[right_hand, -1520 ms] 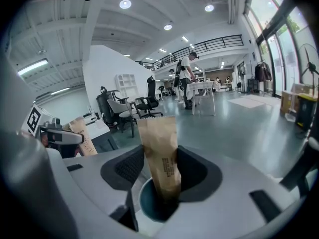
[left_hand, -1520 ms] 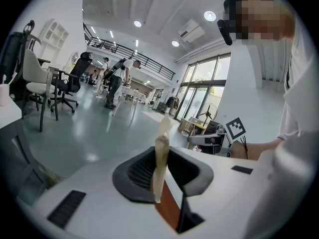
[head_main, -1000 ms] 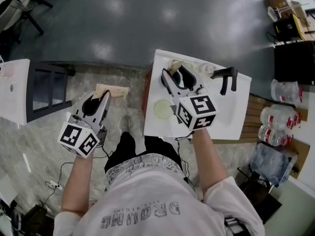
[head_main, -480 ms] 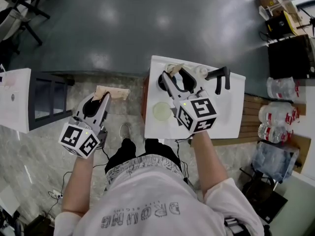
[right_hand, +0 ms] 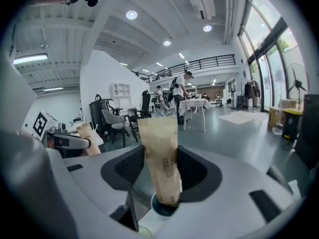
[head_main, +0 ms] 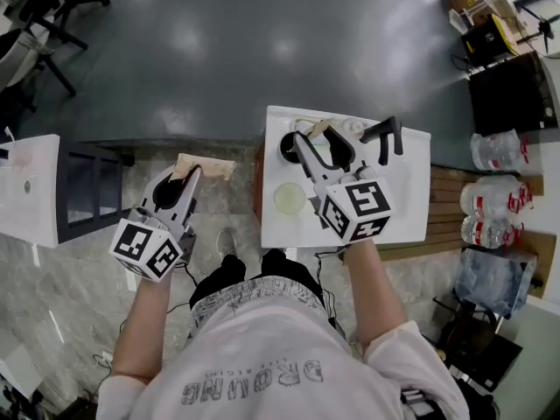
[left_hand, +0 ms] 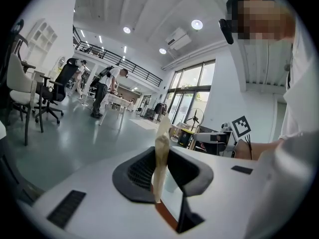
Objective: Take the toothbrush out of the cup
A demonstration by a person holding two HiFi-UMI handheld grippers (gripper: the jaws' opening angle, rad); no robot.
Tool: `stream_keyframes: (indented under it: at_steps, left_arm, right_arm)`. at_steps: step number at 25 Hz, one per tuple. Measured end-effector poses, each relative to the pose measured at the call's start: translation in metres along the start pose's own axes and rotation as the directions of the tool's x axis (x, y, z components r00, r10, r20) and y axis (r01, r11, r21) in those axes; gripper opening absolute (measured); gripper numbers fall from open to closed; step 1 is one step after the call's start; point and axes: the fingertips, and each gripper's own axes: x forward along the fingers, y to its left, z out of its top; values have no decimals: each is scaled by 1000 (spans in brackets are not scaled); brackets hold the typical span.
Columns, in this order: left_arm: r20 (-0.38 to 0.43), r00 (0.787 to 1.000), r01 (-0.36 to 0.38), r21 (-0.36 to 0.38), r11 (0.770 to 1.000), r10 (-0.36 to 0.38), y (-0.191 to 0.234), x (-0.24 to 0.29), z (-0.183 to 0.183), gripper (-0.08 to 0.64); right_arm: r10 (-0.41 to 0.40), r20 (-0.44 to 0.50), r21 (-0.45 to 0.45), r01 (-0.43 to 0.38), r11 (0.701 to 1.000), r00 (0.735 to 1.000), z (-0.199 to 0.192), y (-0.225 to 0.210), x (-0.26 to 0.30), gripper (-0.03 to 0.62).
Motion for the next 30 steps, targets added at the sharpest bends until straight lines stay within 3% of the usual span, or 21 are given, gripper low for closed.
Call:
stream_keyframes:
  at_steps: [30]
  left_arm:
    - [20,987,159,86,984,-161,-68,-11,22,86]
  right_arm:
    - [-154,80,44,150,988,985,-1,-1,-110,213]
